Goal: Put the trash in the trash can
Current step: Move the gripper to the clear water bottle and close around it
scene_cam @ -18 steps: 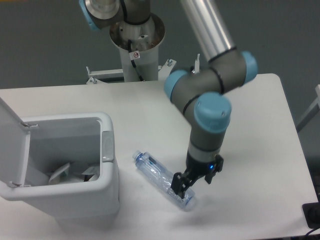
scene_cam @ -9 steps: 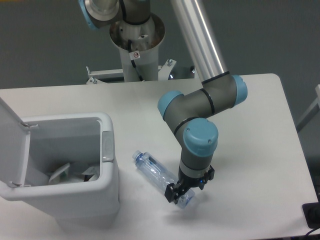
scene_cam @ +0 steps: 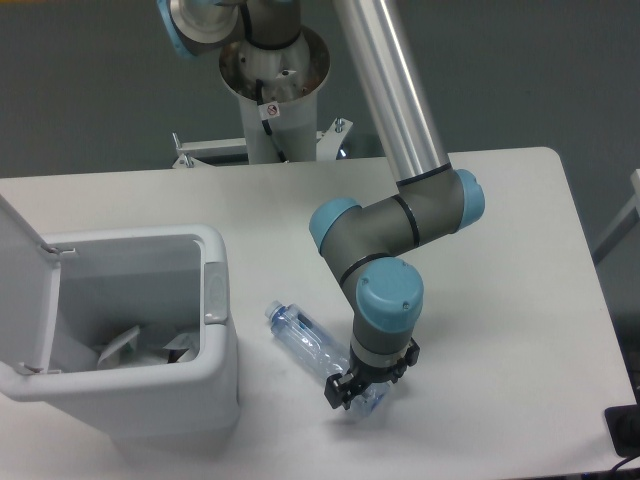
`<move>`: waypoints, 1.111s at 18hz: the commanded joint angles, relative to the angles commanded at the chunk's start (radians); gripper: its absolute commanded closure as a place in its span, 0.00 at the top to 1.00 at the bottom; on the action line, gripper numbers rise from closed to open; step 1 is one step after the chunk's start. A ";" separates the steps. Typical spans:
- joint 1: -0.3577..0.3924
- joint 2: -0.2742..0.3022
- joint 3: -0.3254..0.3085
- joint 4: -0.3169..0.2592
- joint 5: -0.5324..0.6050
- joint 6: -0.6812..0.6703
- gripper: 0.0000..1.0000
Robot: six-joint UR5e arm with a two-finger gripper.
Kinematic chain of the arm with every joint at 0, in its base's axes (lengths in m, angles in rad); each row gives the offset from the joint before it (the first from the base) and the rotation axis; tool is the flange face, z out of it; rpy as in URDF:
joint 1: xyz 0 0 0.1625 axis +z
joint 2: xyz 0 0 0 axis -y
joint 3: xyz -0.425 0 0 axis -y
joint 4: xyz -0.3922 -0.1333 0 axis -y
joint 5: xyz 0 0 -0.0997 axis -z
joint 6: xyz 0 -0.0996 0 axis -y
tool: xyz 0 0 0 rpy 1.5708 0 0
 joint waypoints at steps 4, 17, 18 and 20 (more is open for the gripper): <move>-0.002 0.002 -0.002 0.000 -0.003 0.002 0.67; 0.003 0.072 0.029 0.018 -0.006 0.018 0.65; 0.005 0.092 0.040 0.029 -0.009 0.017 0.63; 0.012 0.133 0.052 0.041 -0.032 0.020 0.58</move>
